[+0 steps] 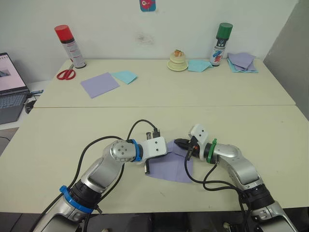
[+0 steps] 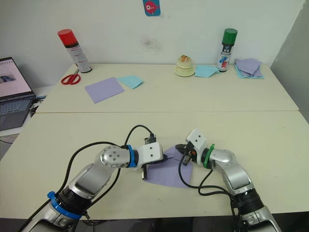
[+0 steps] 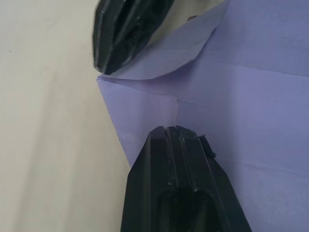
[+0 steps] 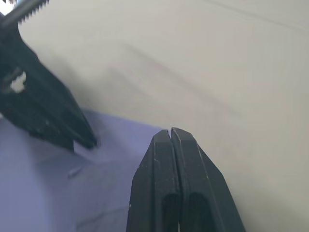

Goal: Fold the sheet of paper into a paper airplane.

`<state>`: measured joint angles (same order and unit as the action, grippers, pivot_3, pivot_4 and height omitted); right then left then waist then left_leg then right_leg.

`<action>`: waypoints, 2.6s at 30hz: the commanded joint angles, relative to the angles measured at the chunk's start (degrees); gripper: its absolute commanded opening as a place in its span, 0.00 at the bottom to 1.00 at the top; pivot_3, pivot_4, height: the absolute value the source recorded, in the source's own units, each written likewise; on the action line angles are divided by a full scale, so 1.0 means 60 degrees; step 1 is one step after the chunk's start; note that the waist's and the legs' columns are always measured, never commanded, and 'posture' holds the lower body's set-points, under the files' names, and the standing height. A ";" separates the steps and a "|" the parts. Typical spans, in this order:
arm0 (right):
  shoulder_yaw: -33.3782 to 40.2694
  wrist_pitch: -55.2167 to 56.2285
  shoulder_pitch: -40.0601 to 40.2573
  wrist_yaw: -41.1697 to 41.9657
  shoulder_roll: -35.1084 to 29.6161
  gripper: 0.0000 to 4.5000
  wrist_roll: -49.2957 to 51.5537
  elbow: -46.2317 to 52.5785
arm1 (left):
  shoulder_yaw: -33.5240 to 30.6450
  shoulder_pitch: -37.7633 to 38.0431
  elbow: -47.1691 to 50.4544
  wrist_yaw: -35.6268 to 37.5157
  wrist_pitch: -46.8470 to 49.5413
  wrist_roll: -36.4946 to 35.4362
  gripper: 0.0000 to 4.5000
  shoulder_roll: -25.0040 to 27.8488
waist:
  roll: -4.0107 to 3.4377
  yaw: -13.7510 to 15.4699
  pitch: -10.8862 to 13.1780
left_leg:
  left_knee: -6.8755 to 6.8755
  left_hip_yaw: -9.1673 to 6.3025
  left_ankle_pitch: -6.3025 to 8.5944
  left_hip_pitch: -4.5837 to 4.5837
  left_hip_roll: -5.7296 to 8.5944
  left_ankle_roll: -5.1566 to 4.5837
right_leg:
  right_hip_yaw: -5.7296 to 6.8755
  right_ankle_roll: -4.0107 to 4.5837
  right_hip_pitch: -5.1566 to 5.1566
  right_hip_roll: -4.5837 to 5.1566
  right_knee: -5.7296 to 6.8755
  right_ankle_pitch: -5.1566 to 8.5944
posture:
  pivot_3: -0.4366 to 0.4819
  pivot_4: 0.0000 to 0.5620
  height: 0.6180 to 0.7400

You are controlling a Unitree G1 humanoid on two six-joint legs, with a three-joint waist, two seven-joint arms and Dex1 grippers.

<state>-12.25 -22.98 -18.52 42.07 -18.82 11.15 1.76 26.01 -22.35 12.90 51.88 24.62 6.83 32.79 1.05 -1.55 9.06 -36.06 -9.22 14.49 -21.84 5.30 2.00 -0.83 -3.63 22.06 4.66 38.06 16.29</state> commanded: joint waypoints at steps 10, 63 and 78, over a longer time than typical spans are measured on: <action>-0.0957 0.0199 -0.0363 0.0138 -0.0194 0.00 -0.1007 -0.0652 | 0.0105 -0.0086 0.0052 -0.0093 0.0077 0.0292 0.01 -0.0103 | -0.0002 0.0001 0.0000 | -0.0003 0.0001 -0.0001 0.0000 0.0003 0.0002 | 0.0001 0.0000 0.0000 0.0000 0.0003 0.0000 | 0.48 0.27 1.00; -0.1281 0.0476 -0.0014 -0.0051 -0.0018 0.00 -0.1242 -0.0794 | -0.3271 0.3077 0.0456 -0.2018 0.1839 -0.3452 0.00 -0.1107 | -0.0023 -0.0088 -0.0060 | 0.0010 -0.0003 0.0003 0.0073 -0.0018 0.0003 | -0.0038 0.0010 -0.0037 0.0000 0.0003 -0.0005 | 0.48 0.27 1.00; -0.1335 0.0554 -0.0193 0.0101 0.0046 0.00 -0.1177 -0.0971 | -0.2471 0.1946 -0.0506 -0.2456 0.1130 -0.3270 0.00 -0.1755 | -0.0023 -0.0046 -0.0055 | 0.0017 0.0003 0.0005 0.0138 -0.0010 0.0002 | -0.0038 0.0008 -0.0114 -0.0024 -0.0012 -0.0002 | 0.48 0.27 1.00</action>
<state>-19.32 -18.61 -20.09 42.55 -18.56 5.17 -3.15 10.20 -10.48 10.76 37.06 32.98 -14.14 21.73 0.91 -1.82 8.73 -35.95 -9.22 14.52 -21.02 5.24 2.02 -1.05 -3.57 21.40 4.50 37.98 16.27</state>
